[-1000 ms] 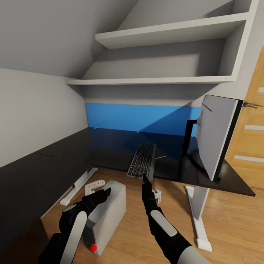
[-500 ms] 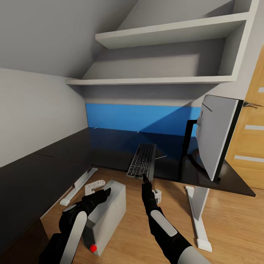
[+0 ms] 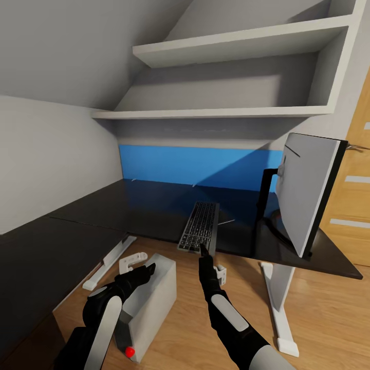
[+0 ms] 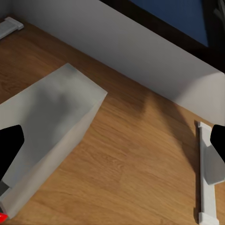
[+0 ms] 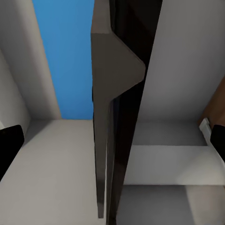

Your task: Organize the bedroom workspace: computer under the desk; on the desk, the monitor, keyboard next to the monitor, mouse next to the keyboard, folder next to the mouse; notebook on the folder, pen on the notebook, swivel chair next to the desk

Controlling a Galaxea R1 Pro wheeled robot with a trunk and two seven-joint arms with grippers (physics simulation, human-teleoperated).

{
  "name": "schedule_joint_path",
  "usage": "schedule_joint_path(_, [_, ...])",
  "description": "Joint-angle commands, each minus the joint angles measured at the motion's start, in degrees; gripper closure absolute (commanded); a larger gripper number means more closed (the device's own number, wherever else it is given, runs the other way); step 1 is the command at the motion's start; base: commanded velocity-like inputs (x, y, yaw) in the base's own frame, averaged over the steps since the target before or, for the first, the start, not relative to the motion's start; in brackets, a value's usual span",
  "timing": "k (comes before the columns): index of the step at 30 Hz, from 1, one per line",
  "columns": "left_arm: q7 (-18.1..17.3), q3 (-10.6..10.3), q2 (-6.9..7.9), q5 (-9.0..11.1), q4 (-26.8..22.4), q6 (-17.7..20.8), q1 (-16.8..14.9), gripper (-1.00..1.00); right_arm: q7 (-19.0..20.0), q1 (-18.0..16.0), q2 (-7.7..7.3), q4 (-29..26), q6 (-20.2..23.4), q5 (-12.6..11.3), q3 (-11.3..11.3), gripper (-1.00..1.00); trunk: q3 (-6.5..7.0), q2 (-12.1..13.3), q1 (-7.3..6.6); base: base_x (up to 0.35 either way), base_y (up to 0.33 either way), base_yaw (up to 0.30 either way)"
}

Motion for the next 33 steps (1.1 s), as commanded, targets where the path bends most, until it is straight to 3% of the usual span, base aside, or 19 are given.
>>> schedule_joint_path(1, [0.5, 0.0, 0.00, 0.6, -0.1, 0.2, 0.0, -1.00, 0.3, -0.1, -0.04, 0.0, -0.4, -0.6, 0.3, -1.00, -0.06, 0.0, -0.01, 0.011, 0.000, 0.000])
schedule_joint_path(33, [0.5, 0.0, 0.03, 0.6, -0.1, 0.3, 0.0, -1.00, 0.5, 0.0, -0.09, 0.0, -0.4, -0.7, 0.2, -1.00, -0.06, 0.0, -0.01, 0.014, 0.000, 0.000])
